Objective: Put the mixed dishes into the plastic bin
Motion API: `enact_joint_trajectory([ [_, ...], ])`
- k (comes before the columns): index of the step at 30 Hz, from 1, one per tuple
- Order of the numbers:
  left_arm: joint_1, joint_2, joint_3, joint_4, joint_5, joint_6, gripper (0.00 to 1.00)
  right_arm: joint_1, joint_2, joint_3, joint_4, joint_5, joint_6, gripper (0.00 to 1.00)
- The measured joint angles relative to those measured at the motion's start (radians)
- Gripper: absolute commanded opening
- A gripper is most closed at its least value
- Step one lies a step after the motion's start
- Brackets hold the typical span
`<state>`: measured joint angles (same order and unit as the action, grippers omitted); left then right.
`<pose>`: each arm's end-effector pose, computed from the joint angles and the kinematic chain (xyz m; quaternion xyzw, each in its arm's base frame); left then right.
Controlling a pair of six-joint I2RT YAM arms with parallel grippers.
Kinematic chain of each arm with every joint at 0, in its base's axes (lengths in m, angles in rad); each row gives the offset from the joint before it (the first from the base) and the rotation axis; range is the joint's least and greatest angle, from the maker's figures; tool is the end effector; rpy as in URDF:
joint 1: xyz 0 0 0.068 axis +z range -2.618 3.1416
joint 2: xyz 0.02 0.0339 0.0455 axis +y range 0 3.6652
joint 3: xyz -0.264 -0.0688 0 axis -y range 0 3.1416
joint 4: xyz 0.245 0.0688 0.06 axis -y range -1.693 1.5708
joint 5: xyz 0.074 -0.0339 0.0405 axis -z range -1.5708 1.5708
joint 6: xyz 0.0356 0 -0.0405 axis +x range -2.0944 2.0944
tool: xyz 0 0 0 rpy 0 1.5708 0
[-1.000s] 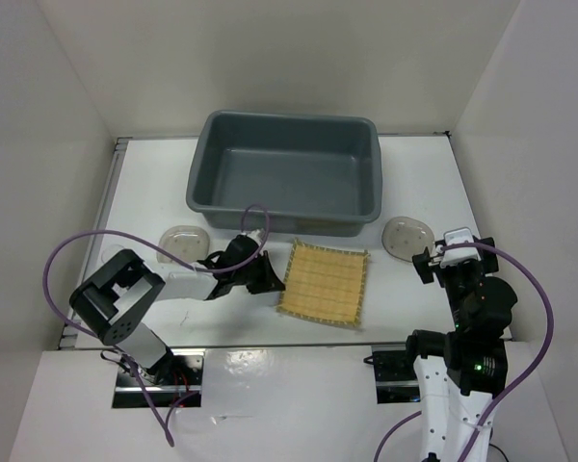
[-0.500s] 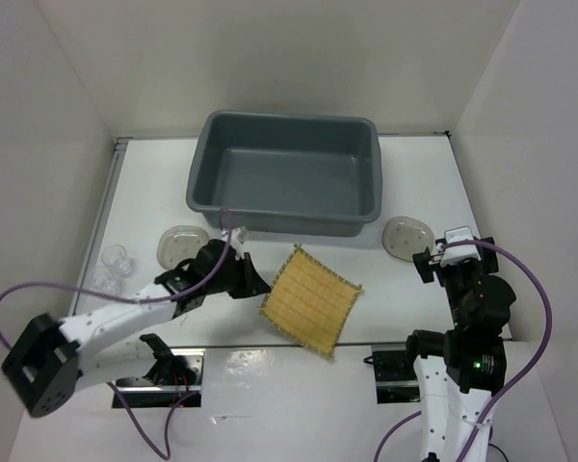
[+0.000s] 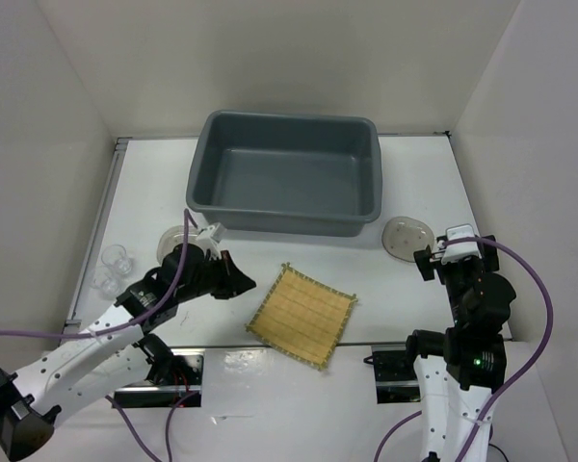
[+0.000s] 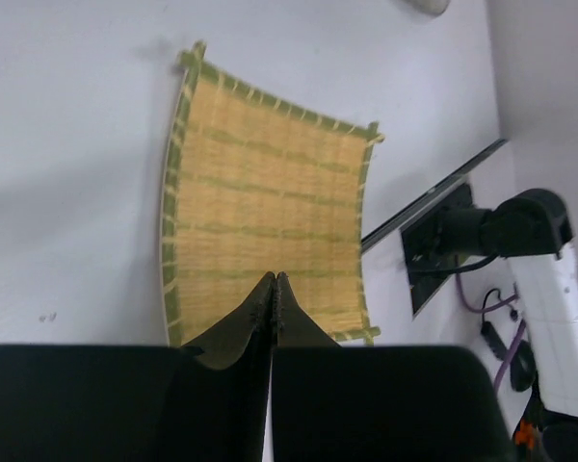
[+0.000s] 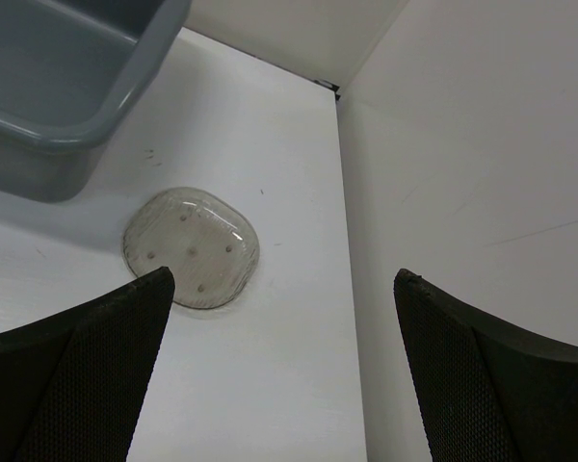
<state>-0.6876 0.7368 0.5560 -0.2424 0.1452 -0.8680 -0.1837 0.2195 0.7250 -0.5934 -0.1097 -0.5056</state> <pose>0.1326 -0.1156 0.2610 -0.0362 0.8378 -0.4233 0.3430 0.0564 -0.0065 0.3325 -0.1546 0.7209 -0.1898 0.6483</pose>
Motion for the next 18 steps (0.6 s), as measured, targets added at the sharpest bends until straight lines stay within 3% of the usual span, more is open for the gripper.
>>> enact_joint_trajectory([
  [2,0.000,0.014,-0.023,-0.013,0.013,0.002,0.04,0.000,0.001,0.000,0.000,0.000,0.000,0.99],
  [3,0.000,0.028,-0.029,-0.024,0.019,0.003,0.15,0.000,0.001,0.000,0.000,0.000,0.000,0.99],
  [4,0.000,0.043,-0.034,-0.035,0.022,0.003,0.57,0.000,0.001,0.000,0.000,0.000,0.000,0.99],
  [6,0.000,0.060,-0.057,-0.047,0.033,-0.001,0.75,0.000,0.001,0.000,0.000,-0.003,-0.001,0.99],
  [7,0.000,0.053,-0.082,-0.047,0.039,-0.006,0.93,0.000,0.001,0.000,0.000,-0.006,-0.002,0.99],
  [8,0.000,0.031,-0.118,-0.042,0.046,-0.018,1.00,0.000,0.001,0.000,-0.001,-0.015,-0.010,0.99],
  [11,0.000,-0.142,-0.237,-0.090,0.052,-0.095,1.00,0.000,0.002,0.000,-0.021,-0.088,-0.056,0.95],
  [14,0.000,-0.447,-0.309,-0.219,0.042,-0.182,1.00,0.000,0.003,0.002,-0.077,-0.196,-0.137,0.87],
  [16,-0.003,-0.650,-0.337,-0.268,0.046,-0.237,1.00,-0.003,0.003,0.009,-0.118,-0.275,-0.181,0.87],
  [18,-0.017,-0.732,-0.363,-0.280,0.055,-0.289,1.00,-0.006,0.003,0.018,-0.140,-0.338,-0.201,0.87],
])
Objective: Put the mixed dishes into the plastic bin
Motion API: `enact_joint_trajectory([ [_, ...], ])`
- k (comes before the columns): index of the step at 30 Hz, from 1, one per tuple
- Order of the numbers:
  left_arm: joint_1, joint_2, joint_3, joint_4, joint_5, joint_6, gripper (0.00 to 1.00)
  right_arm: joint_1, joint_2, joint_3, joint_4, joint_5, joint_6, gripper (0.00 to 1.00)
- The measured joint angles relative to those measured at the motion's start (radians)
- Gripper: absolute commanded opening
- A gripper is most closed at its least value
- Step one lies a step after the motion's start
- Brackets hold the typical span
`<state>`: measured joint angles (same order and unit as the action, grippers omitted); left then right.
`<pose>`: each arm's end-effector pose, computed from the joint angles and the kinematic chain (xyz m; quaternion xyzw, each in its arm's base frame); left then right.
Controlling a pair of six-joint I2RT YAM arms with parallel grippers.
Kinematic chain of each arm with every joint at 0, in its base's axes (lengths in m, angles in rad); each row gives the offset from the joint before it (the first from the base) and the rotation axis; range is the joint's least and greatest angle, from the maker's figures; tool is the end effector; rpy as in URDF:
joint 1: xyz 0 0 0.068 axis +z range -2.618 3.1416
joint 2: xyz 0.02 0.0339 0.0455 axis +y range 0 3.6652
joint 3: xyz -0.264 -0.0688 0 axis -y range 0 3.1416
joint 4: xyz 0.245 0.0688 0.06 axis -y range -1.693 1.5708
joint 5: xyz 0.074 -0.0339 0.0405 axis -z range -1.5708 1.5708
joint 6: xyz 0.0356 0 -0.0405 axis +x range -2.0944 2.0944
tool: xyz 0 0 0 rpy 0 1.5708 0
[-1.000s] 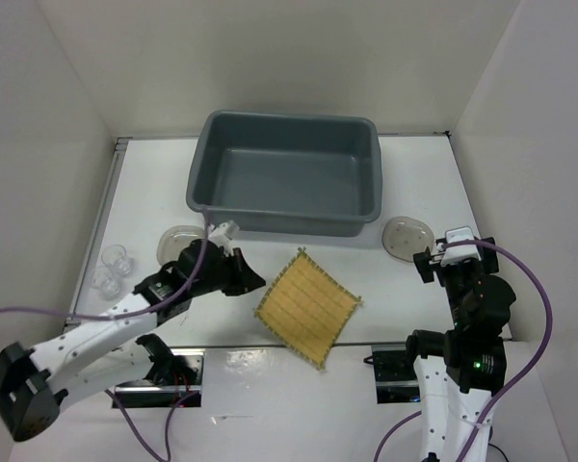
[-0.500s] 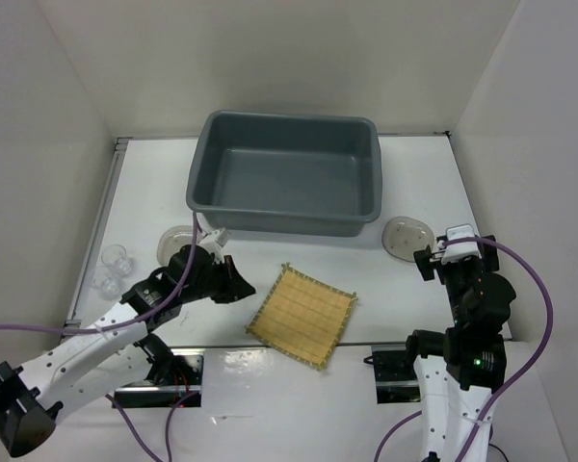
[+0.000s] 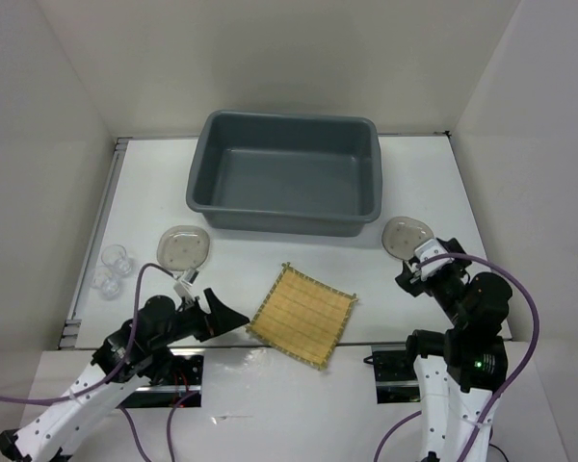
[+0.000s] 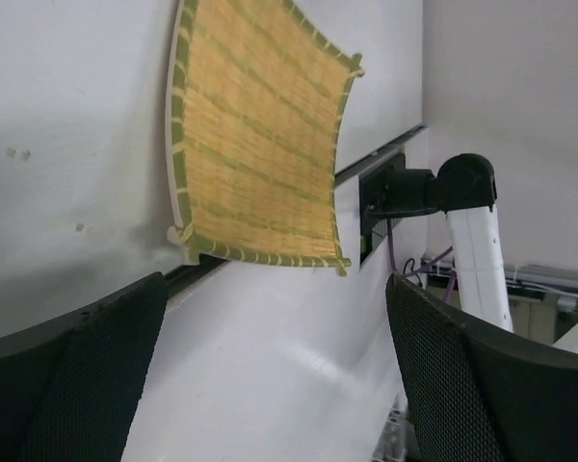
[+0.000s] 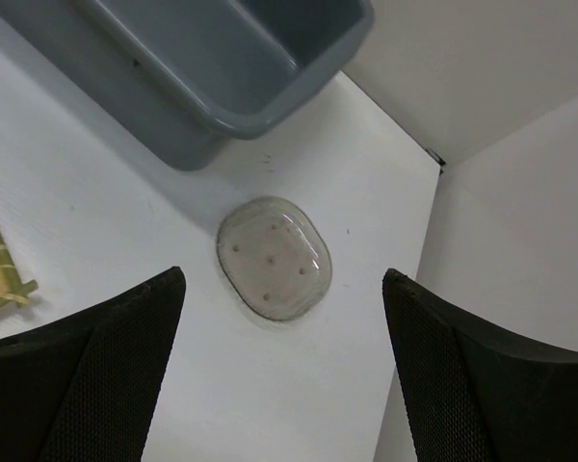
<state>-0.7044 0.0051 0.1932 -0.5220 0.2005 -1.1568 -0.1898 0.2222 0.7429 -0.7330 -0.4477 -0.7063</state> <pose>0.0627 -0.0626 0.1839 -0.1253 0.8031 -0.5113 0.2792 0.0509 0.0059 0.3233 -0.3286 0.6979 -0.1097 0.6269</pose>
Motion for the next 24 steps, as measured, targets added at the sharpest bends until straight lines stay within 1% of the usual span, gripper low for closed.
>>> enact_joint_trajectory([
  [5,-0.016,0.014,-0.108,0.056,0.013,-0.099,1.00,-0.001,-0.012,0.005,-0.016,-0.076,-0.023,0.88],
  [12,-0.016,0.019,-0.112,0.074,0.005,-0.156,1.00,-0.001,-0.056,0.005,-0.024,-0.106,-0.030,0.91],
  [14,-0.016,0.079,-0.112,0.082,0.000,-0.154,1.00,-0.001,-0.057,0.005,-0.024,-0.110,-0.032,0.91],
  [18,-0.016,0.259,-0.108,0.107,-0.013,-0.137,1.00,-0.001,-0.057,0.005,-0.025,-0.113,-0.032,0.91],
  [22,-0.016,0.494,-0.033,0.166,-0.013,-0.076,1.00,-0.001,-0.059,0.005,-0.024,-0.112,-0.031,0.92],
  [24,-0.016,0.588,-0.003,0.206,-0.009,-0.051,1.00,-0.001,-0.061,0.005,-0.024,-0.112,-0.031,0.92],
])
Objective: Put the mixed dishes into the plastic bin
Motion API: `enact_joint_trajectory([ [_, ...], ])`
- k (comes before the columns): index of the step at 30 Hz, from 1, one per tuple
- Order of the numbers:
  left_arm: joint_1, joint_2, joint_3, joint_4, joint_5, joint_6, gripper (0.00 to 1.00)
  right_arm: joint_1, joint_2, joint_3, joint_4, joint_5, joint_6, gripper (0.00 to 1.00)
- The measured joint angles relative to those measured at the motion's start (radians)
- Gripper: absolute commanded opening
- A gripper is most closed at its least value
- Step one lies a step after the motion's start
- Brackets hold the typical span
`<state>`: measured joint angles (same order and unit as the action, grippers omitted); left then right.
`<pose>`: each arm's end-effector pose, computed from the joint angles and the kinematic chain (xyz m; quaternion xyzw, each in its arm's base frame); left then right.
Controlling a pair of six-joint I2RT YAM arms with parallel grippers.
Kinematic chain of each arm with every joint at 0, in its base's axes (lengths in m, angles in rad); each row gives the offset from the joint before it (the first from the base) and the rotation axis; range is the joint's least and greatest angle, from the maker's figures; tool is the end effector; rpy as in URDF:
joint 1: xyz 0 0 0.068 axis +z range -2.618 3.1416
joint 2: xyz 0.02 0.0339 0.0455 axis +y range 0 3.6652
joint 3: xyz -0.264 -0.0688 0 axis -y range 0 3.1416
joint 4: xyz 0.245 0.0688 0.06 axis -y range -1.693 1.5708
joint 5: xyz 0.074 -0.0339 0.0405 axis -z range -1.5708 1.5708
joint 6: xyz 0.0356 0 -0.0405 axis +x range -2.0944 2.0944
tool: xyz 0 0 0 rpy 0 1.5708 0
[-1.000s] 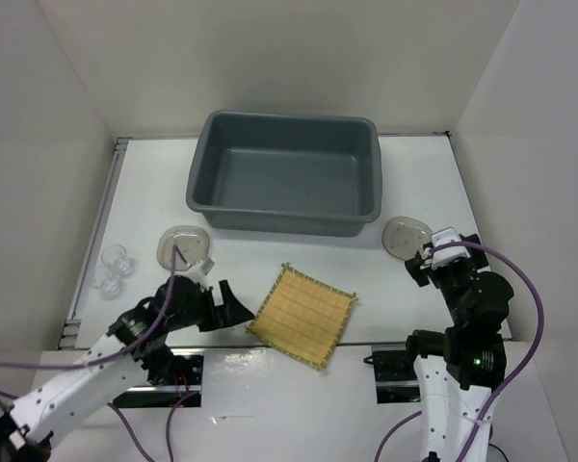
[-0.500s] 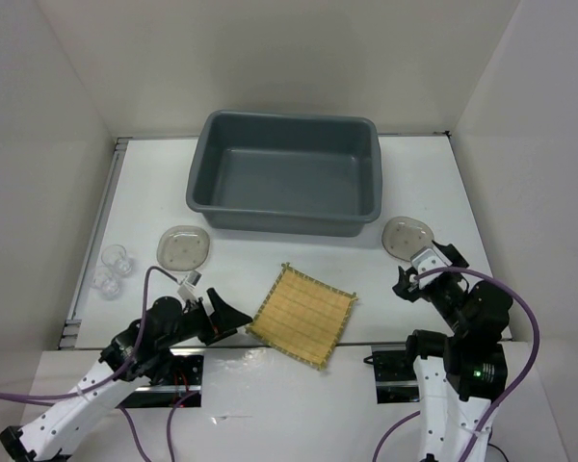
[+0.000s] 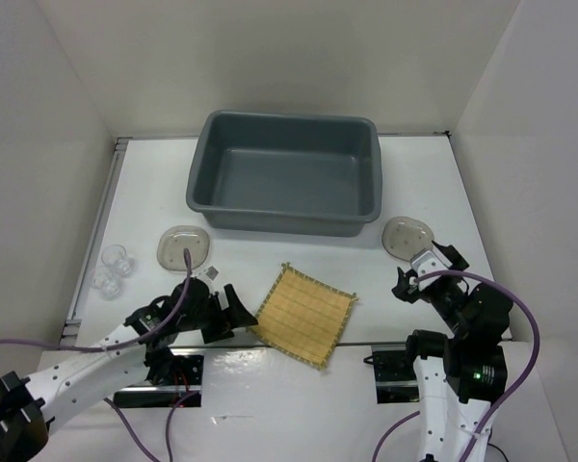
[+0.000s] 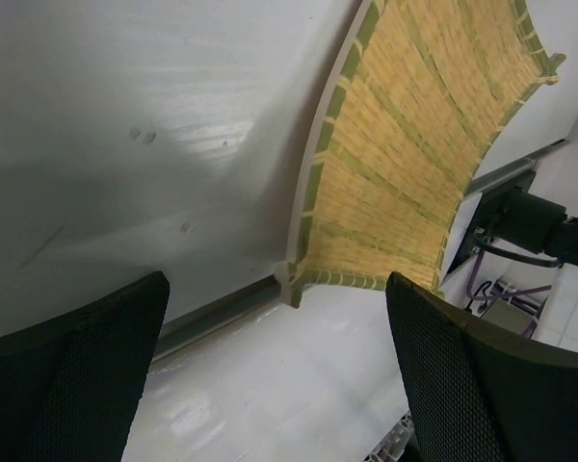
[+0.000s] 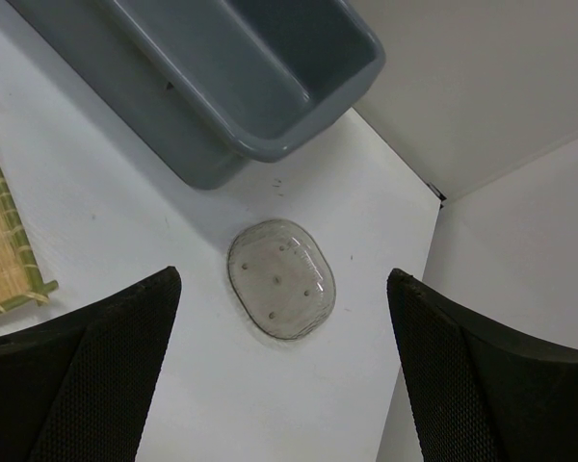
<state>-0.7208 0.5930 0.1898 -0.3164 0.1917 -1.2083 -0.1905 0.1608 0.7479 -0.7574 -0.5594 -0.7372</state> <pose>0.0946 -0.0922 0.1483 -0.1805 0.8893 -0.3874 0.1625 0.0358 0.0123 0.3238 -0.3697 0.6597 -0.0883 0.6484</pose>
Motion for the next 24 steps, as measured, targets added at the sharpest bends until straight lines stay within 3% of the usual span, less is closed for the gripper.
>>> enact_joint_trajectory([
  [4,0.000,0.058,0.006,0.069,0.005,0.025,1.00,0.000,-0.001,0.000,0.000,0.002,0.003,0.93],
  [14,0.000,0.023,-0.048,0.196,0.058,0.000,1.00,0.000,-0.002,0.000,0.001,0.004,0.011,0.95],
  [24,-0.008,0.182,-0.032,0.306,0.104,0.009,1.00,0.000,-0.002,0.000,0.002,0.020,0.022,0.97],
])
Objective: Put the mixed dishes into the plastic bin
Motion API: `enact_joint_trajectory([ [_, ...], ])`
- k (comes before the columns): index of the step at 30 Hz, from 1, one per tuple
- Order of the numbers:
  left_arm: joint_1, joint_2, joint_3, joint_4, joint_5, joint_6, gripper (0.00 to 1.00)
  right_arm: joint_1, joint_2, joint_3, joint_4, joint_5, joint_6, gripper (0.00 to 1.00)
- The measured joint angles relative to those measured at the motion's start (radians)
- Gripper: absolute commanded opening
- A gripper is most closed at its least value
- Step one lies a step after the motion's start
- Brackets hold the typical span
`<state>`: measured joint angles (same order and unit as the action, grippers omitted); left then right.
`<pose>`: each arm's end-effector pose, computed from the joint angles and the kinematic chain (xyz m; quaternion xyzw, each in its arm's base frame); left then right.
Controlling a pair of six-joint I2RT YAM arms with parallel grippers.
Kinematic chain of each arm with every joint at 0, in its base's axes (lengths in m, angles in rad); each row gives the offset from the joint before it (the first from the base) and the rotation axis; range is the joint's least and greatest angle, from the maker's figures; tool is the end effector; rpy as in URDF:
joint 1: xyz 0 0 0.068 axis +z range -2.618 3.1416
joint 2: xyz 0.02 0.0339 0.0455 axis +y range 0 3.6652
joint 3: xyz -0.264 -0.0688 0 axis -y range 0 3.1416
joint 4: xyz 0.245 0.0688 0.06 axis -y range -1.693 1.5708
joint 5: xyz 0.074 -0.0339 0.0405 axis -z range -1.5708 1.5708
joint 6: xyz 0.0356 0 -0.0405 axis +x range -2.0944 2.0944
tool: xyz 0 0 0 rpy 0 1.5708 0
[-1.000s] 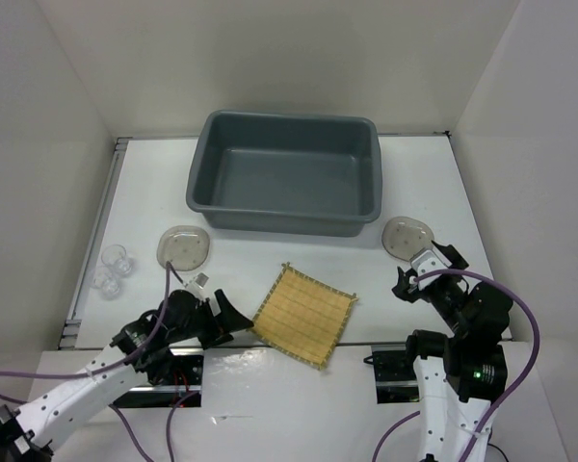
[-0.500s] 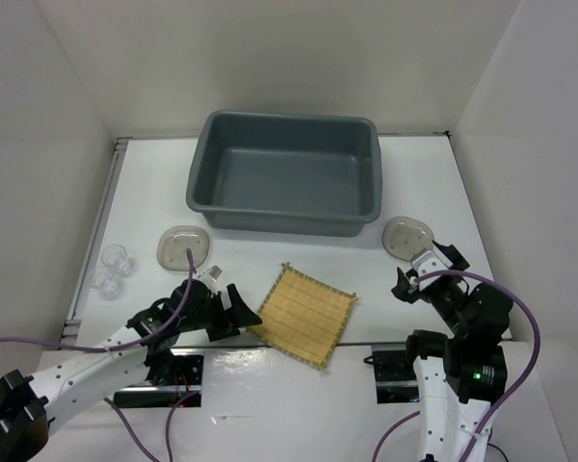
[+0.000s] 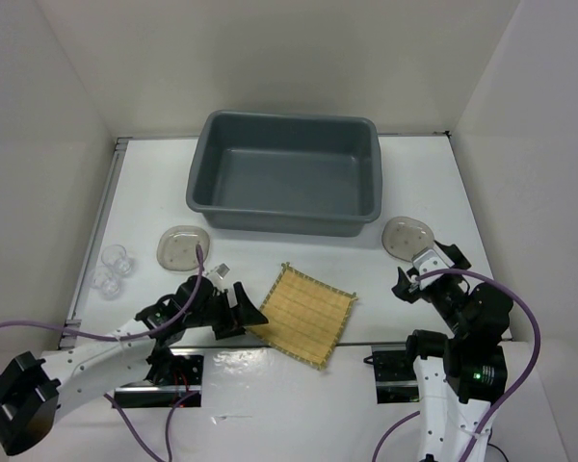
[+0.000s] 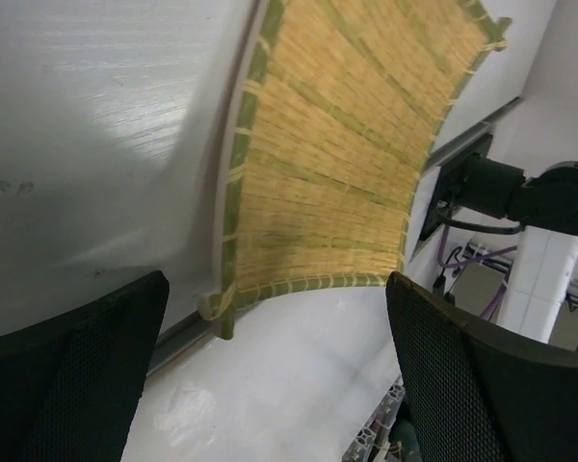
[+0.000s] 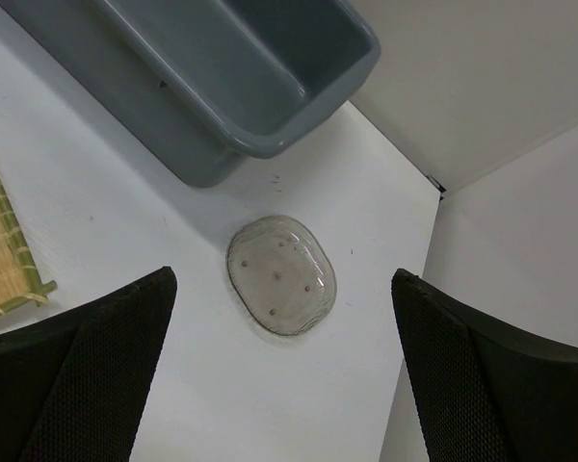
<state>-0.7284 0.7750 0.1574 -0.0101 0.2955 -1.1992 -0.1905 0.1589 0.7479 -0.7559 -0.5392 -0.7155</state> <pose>0.1075 -0.1098 0.1418 -0.1405 0.8725 -0.4439 0.1486 0.0357 0.0117 0.3239 -0.3571 0.6662 -0.0895 0.6486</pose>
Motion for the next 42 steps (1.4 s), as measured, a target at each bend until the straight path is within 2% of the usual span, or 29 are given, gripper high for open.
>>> enact_joint_trajectory([
  [9,0.000,-0.065,0.000,0.051,0.047,-0.004,1.00,0.000,0.000,-0.002,0.004,0.006,0.013,0.98],
  [17,-0.002,0.116,0.019,0.096,0.099,0.046,1.00,0.000,0.000,-0.002,0.008,0.018,0.024,0.98],
  [21,-0.016,0.211,0.053,0.138,0.126,0.074,0.96,0.000,0.000,-0.002,0.009,0.030,0.027,0.98],
  [25,-0.026,0.282,0.071,0.176,0.148,0.095,0.82,0.000,0.000,-0.002,0.011,0.032,0.031,0.98],
  [28,-0.030,0.318,0.088,0.184,0.155,0.107,0.60,0.000,0.000,-0.002,0.012,0.032,0.031,0.98],
  [30,-0.030,0.333,0.098,0.186,0.158,0.122,0.33,0.000,0.000,-0.002,0.013,0.032,0.031,0.98],
  [33,-0.031,0.335,0.113,0.185,0.163,0.121,0.00,0.000,0.000,-0.002,0.013,0.032,0.032,0.98],
  [37,-0.031,0.296,0.158,0.180,0.175,0.153,0.00,0.000,0.000,-0.003,0.014,0.039,0.039,0.98],
  [42,-0.032,0.227,0.209,0.047,0.180,0.207,0.00,0.000,0.000,-0.003,0.019,0.047,0.045,0.98],
])
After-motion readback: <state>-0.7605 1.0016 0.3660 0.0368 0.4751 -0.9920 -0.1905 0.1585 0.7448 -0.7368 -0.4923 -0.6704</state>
